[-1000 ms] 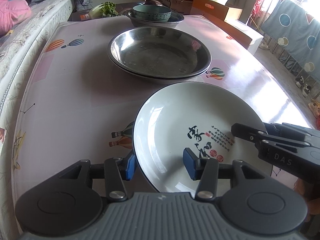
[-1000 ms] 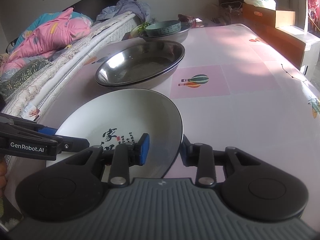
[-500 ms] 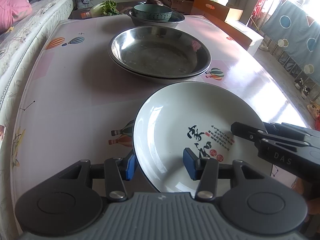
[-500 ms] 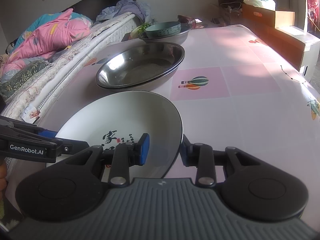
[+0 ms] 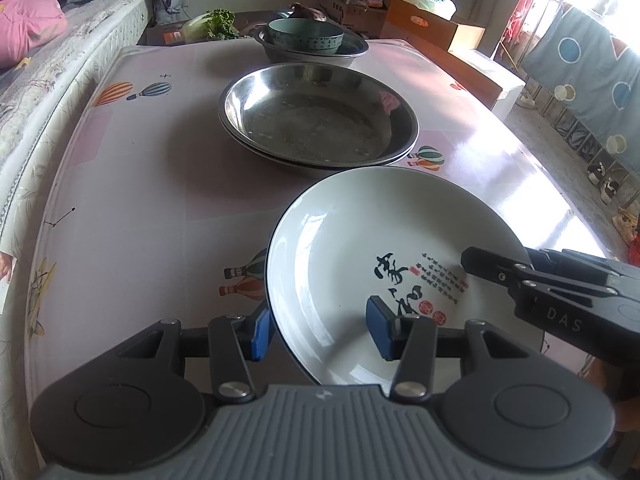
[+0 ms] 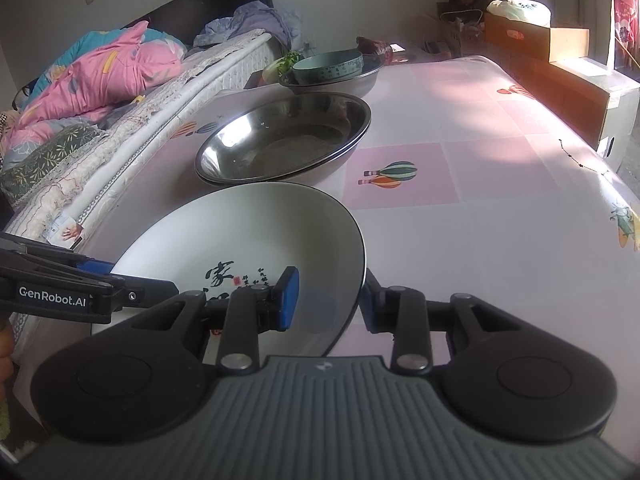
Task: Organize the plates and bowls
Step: 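Carry the white ceramic plate with both grippers over the steel plate stack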
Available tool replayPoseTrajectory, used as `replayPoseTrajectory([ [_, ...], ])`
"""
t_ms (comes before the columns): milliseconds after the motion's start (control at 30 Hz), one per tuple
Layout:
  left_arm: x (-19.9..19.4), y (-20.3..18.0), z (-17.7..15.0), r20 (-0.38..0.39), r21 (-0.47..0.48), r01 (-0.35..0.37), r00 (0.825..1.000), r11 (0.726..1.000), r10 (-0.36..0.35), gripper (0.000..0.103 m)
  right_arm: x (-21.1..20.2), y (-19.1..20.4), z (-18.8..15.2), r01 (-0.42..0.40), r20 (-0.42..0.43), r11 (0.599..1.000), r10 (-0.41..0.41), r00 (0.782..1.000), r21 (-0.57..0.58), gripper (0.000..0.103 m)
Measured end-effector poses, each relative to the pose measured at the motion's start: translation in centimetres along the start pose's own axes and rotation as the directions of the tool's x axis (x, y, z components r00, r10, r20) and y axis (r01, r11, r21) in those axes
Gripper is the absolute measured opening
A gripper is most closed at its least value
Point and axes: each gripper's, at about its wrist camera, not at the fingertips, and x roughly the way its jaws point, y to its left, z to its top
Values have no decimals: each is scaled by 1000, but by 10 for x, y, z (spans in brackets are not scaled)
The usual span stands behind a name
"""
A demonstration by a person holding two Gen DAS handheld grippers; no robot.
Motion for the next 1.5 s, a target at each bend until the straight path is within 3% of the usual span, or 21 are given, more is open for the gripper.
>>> replayPoseTrajectory([
  [467,-17,0,6,50,-10,17,999,1000,-16,49,-17,3,11,5,39,1000,-5,999,7,32],
  [867,-25,4,35,110,-23,24,994,999,-21,49,-17,1,45,-5,90,1000,5,996,-1,32],
  [1133,-16,12,66,138,-35,14,990,999,-9,49,6,-4,79,-18,103,1000,19,995,-4,32],
  [1500,27,31,112,111,-74,-1,994,997,9,49,72,-18,121,-37,54,999,36,998,29,32],
])
